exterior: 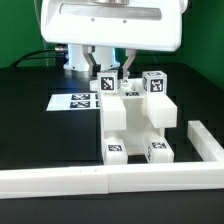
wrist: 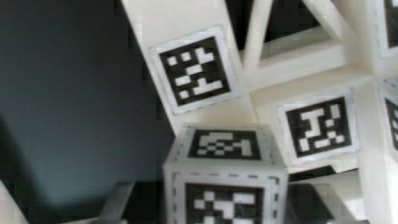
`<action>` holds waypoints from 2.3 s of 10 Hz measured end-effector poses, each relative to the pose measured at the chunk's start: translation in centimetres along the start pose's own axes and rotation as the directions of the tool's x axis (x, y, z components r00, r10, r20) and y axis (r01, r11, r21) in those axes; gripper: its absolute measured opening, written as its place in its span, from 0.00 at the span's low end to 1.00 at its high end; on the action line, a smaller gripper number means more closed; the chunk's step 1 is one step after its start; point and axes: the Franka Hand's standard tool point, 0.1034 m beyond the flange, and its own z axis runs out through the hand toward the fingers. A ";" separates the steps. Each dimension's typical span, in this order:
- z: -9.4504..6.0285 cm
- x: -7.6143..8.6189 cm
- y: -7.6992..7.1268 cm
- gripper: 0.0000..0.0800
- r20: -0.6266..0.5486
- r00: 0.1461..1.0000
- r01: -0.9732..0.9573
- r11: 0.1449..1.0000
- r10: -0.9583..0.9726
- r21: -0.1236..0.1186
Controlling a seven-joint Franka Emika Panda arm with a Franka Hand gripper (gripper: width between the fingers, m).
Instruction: Assemble chair
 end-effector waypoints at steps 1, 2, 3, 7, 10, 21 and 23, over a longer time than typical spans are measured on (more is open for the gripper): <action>0.0 0.0 0.0 0.36 0.000 0.997 -0.075 0.997 0.075 0.001; 0.0 0.0 -0.1 0.36 0.002 0.992 -0.129 0.992 0.129 0.003; 0.0 -0.1 -0.1 0.36 0.004 0.983 -0.186 0.983 0.186 0.008; 0.0 -0.2 -0.5 0.36 0.016 0.914 -0.407 0.913 0.406 0.018; 0.1 -0.2 -0.4 0.61 0.017 0.927 -0.374 0.927 0.374 0.019; 0.4 -0.3 -0.2 0.81 0.005 0.908 0.418 0.908 -0.418 0.014; 0.4 -0.3 -0.2 0.81 0.003 0.849 0.528 0.849 -0.528 0.014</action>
Offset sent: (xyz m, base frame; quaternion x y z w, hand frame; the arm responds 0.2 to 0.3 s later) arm 0.0000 0.0000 0.0000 0.0000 0.0000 0.1938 0.9810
